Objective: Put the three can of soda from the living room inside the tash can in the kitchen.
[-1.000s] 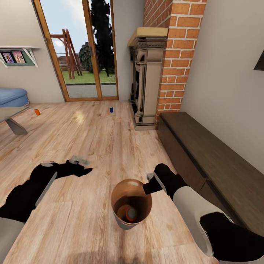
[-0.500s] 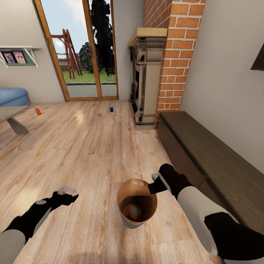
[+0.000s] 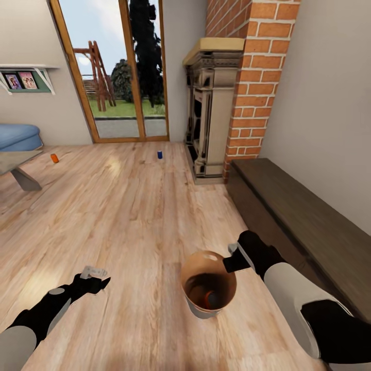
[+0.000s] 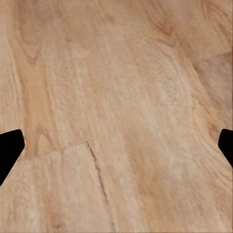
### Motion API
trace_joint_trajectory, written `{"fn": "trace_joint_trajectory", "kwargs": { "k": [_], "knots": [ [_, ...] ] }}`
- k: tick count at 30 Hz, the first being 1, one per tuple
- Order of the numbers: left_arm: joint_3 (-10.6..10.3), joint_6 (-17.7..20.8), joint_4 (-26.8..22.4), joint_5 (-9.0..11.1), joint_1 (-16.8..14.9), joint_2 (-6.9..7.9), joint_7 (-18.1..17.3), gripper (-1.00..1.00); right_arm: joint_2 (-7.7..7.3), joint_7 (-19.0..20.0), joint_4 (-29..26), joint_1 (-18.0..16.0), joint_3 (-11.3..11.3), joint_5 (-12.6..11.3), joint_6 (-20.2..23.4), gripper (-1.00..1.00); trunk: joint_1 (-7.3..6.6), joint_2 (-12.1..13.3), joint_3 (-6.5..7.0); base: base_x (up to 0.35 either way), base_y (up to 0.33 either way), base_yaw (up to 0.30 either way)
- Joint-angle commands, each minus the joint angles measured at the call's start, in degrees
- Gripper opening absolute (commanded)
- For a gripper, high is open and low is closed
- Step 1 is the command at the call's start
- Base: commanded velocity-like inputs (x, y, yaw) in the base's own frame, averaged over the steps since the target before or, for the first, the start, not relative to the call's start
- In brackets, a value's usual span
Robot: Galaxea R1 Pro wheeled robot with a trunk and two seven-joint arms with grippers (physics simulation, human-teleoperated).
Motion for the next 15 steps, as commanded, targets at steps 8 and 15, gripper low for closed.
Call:
{"fn": "trace_joint_trajectory", "kwargs": {
  "k": [8,15],
  "knots": [
    [0.00,-0.09,0.04,0.02,0.03,-0.01,0.02,1.00,-1.37,0.37,0.17,0.72,-0.34,-1.89,-0.86,-1.00,-0.01,0.00,0.01,0.260,0.229,0.000],
    [-0.01,-0.16,0.04,-0.02,0.03,-0.01,0.02,1.00,-2.25,0.94,0.33,0.84,-0.36,-2.02,-0.91,-1.00,-0.01,0.00,0.01,0.271,0.220,0.000]
  ]
}}
